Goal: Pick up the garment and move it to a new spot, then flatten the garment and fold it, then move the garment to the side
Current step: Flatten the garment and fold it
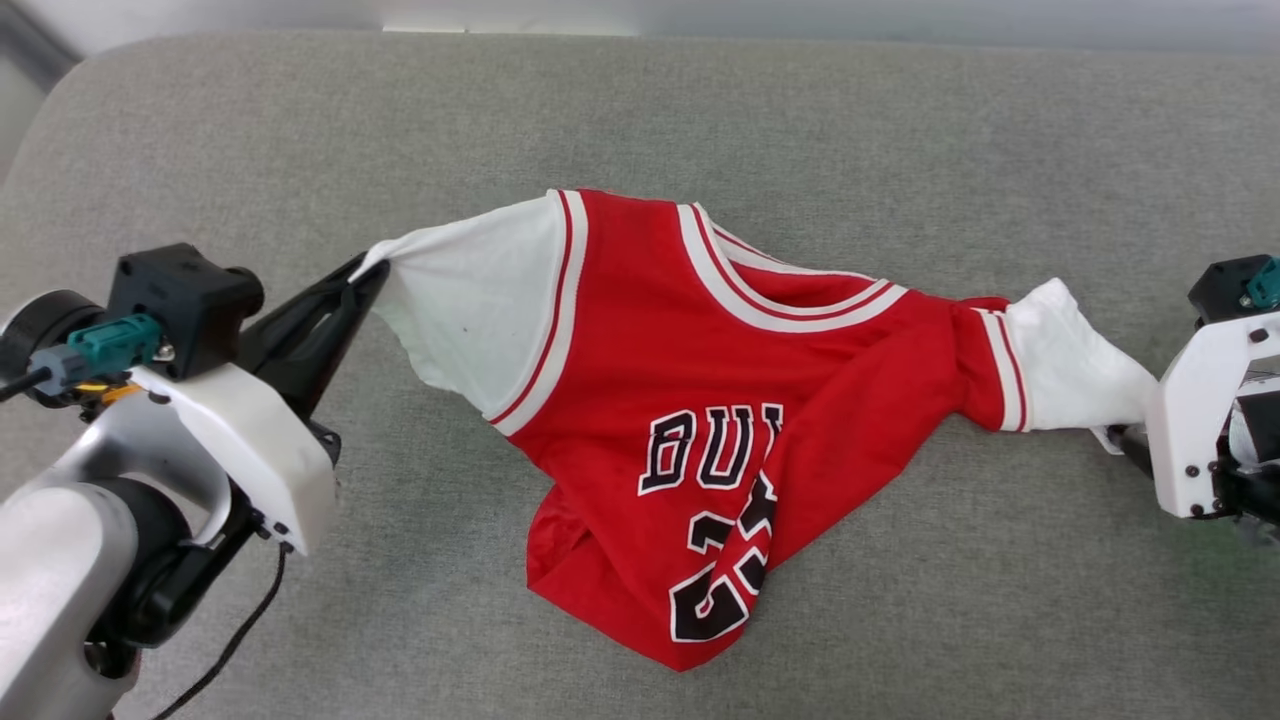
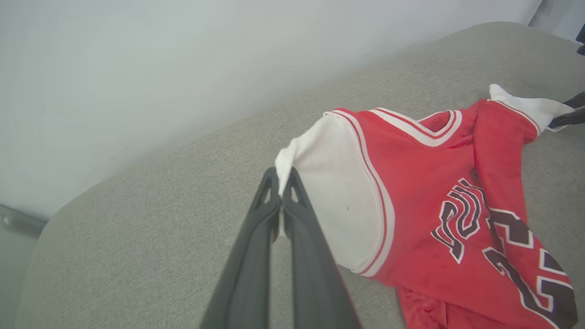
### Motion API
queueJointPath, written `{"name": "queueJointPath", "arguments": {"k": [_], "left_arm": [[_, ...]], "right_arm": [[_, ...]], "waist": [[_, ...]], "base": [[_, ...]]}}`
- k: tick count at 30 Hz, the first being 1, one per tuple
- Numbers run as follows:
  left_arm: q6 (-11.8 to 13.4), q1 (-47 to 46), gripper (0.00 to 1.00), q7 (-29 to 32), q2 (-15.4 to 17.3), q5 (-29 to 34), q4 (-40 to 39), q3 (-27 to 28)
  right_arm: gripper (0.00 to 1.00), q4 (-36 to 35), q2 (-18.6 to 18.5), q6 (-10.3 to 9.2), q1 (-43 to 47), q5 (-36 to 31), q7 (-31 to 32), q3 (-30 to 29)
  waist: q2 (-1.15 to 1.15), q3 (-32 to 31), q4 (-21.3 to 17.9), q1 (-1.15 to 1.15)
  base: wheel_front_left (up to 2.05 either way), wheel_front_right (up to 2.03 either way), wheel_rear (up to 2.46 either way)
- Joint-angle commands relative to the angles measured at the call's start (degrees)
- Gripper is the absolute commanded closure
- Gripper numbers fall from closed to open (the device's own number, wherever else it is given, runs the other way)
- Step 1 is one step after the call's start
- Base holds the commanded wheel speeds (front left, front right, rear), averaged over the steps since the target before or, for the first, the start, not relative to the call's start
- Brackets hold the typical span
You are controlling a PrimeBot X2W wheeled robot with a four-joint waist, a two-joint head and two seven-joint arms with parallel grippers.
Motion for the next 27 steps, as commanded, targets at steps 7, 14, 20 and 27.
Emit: {"name": "queueJointPath", "arguments": {"k": [7, 14, 20, 27], "left_arm": [[0.0, -1.3, 1.00, -0.3, -1.5, 0.4, 1.0, -0.7], [-0.1, -1.6, 1.00, -1.8, -1.6, -0.1, 4.7, 0.0], [0.4, -0.7, 1.00, -4.2, -1.0, -0.9, 8.0, 1.8], [1.7, 0.8, 1.00, -7.5, 1.2, -1.2, 9.8, 5.0]], "right_arm": [[0.23, 3.7, -0.3, 0.00, 3.1, 2.9, 1.6, 5.0], [1.00, 2.6, -3.2, -0.02, 3.2, 5.5, -0.2, 7.5], [1.00, -0.9, -6.6, -0.03, -1.2, 7.0, -6.9, 9.5], [1.00, -3.6, -10.1, -0.03, -5.2, 8.8, -18.1, 12.4]], "waist": [[0.00, 1.6, 1.2, 0.00], [0.00, 0.2, 0.5, 0.00], [0.00, -4.0, -1.3, 0.00], [0.00, -9.6, -3.4, 0.00]], "base": [[0.00, 0.00, 0.00], [0.00, 0.00, 0.00], [0.00, 0.00, 0.00], [0.00, 0.00, 0.00]]}}
